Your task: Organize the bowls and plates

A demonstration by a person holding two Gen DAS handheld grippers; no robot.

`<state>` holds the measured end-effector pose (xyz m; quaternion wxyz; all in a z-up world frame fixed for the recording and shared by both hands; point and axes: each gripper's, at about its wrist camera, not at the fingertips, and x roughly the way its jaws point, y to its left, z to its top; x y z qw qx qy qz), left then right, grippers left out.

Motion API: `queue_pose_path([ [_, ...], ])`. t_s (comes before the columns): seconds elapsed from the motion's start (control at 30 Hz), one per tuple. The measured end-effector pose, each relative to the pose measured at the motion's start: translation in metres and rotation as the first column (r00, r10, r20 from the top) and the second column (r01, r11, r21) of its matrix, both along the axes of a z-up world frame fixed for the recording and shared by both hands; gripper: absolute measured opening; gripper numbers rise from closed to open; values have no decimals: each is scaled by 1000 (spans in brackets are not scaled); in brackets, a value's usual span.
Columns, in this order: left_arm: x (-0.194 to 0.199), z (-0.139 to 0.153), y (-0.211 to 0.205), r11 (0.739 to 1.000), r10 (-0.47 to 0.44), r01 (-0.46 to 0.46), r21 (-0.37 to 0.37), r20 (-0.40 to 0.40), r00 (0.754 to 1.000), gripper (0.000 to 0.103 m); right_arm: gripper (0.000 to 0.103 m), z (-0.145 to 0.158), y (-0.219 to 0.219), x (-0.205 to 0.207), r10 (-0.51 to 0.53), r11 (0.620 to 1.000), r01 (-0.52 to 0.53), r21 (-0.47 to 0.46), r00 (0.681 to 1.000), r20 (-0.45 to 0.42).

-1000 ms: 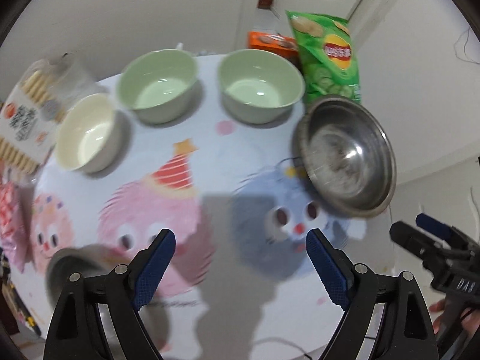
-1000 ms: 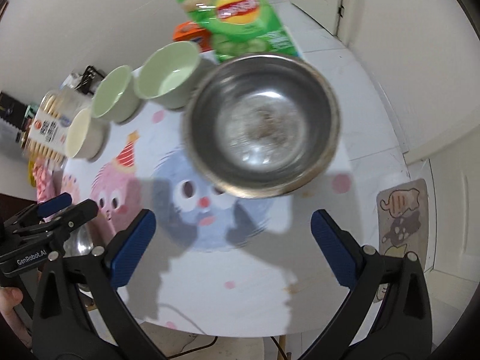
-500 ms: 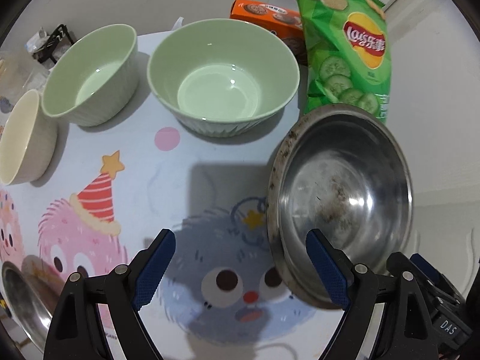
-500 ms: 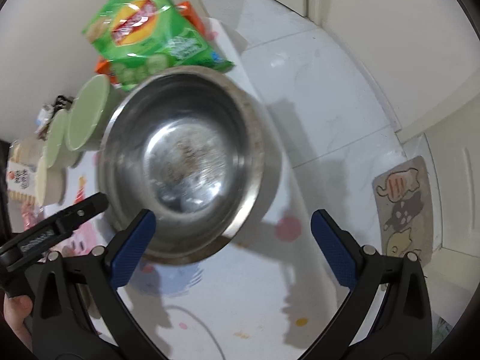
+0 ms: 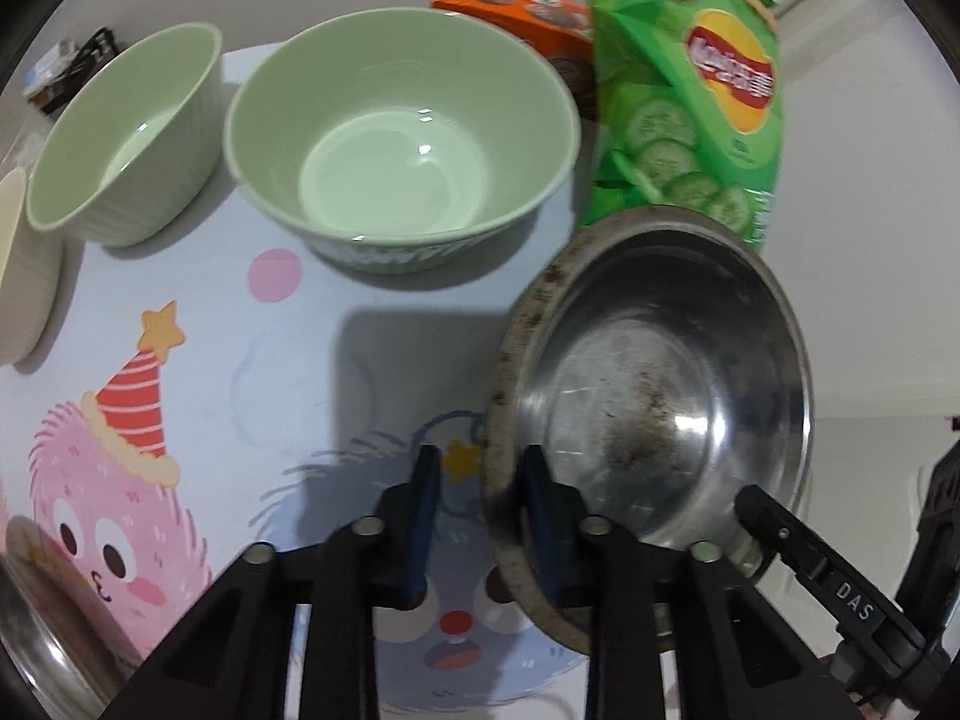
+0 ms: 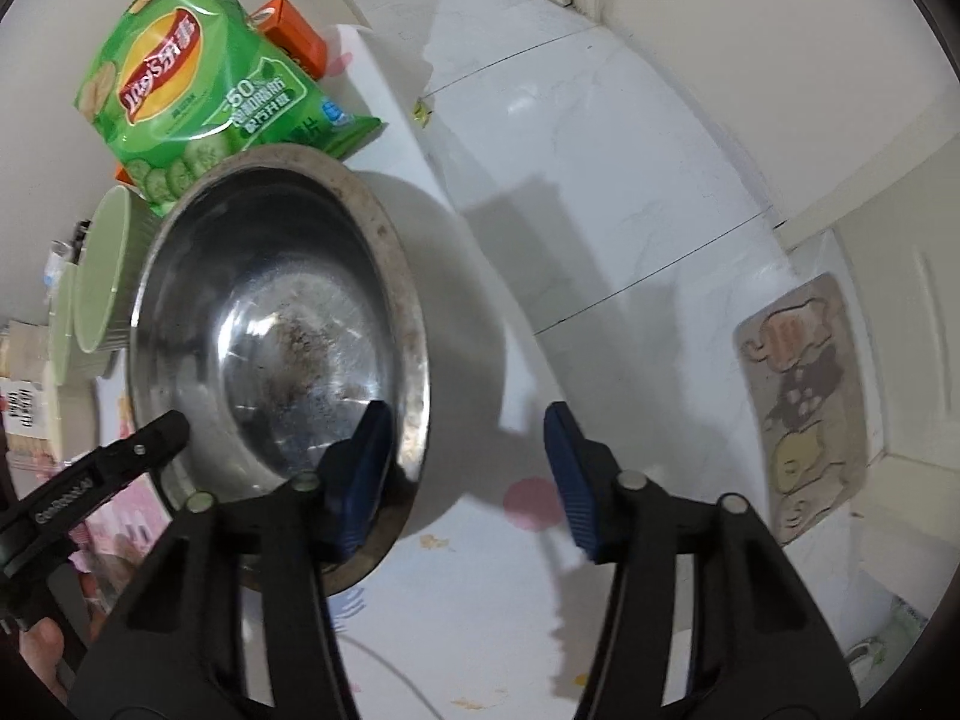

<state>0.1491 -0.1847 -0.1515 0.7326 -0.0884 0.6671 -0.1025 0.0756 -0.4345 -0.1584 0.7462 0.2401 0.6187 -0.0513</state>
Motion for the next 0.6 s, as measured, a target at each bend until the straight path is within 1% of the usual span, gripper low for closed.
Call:
queue_pose_path([
  [0.03,2,1,-6,1000,-5,5,-1,1,1000,18,35,1,1,-1,2,1000,-2,14,1000,14],
  [0.07,1,2,-8,1000,-12,12,-5,2,1000,13,27,2,4,-1,7,1000,-8,18,1000,22],
  [0.1,1,4,-10,1000,-16,16,-5,5,1000,12,22,3,7,0,17,1000,-17,24,999,31],
  [0.13,0,5,-11,1000,-20,20,5,14,1000,12,15,5,10,0,28,999,-28,18,999,34],
  [0.2,-2,7,-9,1000,-16,16,3,19,1000,12,15,6,14,-1,37,999,-37,4,999,36],
  [0.27,-5,8,-7,1000,-16,16,-6,15,1000,12,15,6,16,-2,37,999,-38,13,998,45],
  [0.43,-16,16,-1,1000,-24,24,4,35,999,12,15,14,22,-8,40,999,-41,18,997,58],
  [0.5,-24,25,4,1000,-25,25,5,55,998,12,15,22,28,-12,47,999,-48,10,996,73],
  [0.6,-34,36,11,1000,-24,24,3,62,998,12,15,33,39,-20,62,998,-63,3,994,88],
])
